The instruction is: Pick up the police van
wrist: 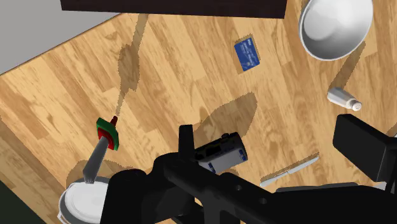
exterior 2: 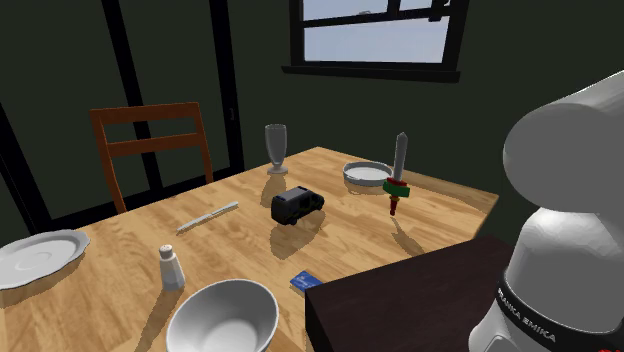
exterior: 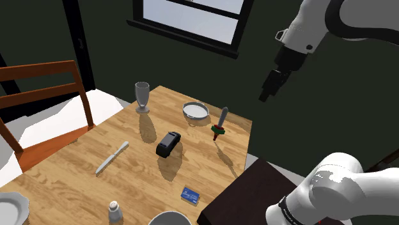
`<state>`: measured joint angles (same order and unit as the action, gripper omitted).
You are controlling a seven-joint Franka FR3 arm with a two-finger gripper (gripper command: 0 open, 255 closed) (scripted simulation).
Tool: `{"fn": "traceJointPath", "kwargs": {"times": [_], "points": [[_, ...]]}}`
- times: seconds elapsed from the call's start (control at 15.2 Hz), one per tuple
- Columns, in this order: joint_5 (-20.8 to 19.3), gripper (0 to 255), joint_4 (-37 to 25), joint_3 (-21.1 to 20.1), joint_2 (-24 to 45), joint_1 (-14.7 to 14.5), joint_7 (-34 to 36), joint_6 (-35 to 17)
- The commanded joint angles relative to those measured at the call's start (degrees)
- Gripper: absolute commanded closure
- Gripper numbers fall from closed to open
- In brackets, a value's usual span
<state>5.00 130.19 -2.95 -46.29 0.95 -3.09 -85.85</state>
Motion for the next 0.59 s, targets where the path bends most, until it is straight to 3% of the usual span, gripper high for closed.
{"fn": "traceJointPath", "kwargs": {"times": [0.0, 0.53], "points": [[0.0, 0, 0.0, 0.0, 0.0, 0.0, 0.0, 0.0], [3.9, 0, 4.0, -5.8, 10.4, 1.9, 11.2, -13.6]]}}
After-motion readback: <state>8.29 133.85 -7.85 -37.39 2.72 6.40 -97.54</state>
